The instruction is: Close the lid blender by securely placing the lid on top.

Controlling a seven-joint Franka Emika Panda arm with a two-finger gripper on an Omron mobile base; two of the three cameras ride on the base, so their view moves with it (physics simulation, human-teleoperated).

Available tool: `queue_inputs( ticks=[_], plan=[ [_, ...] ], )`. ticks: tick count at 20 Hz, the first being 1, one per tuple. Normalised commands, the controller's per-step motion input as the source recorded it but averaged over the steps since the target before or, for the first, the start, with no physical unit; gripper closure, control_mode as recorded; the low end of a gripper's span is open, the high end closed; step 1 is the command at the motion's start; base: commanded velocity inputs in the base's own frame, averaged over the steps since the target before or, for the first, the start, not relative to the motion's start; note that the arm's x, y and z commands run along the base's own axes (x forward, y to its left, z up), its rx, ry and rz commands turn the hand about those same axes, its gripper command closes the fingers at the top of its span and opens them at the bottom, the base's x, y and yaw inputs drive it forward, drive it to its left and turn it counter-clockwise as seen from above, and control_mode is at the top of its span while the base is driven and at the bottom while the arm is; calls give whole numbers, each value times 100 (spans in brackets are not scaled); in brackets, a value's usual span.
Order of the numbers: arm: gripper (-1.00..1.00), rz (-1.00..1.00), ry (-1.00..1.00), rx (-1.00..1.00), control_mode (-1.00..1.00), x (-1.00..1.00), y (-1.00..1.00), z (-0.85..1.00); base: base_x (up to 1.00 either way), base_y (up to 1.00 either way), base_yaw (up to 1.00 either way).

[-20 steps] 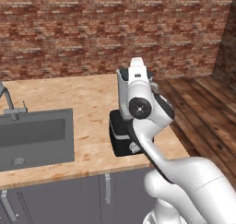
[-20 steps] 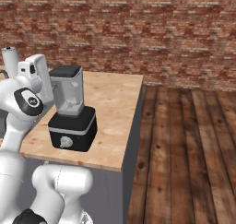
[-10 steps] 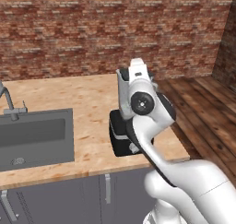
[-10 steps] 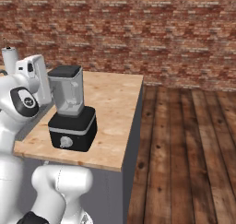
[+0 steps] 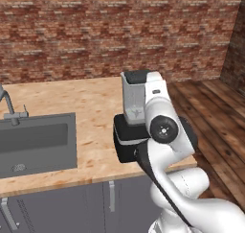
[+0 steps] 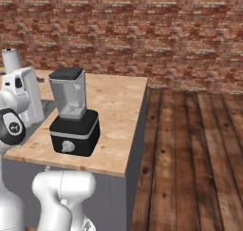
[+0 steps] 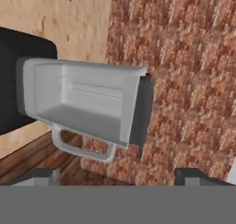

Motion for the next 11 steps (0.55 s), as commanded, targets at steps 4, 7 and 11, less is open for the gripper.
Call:
queue_inputs(
  ticks=[4, 7, 11],
  plan=[
    [-100, 0, 9, 0, -100, -33, -2, 0, 0, 0, 0],
    [-100, 0, 5, 0, -100, -5, 0, 11, 0, 0, 0],
    [-100, 0, 0, 0, -100, -29, 2, 30, 0, 0, 0]
  ],
)
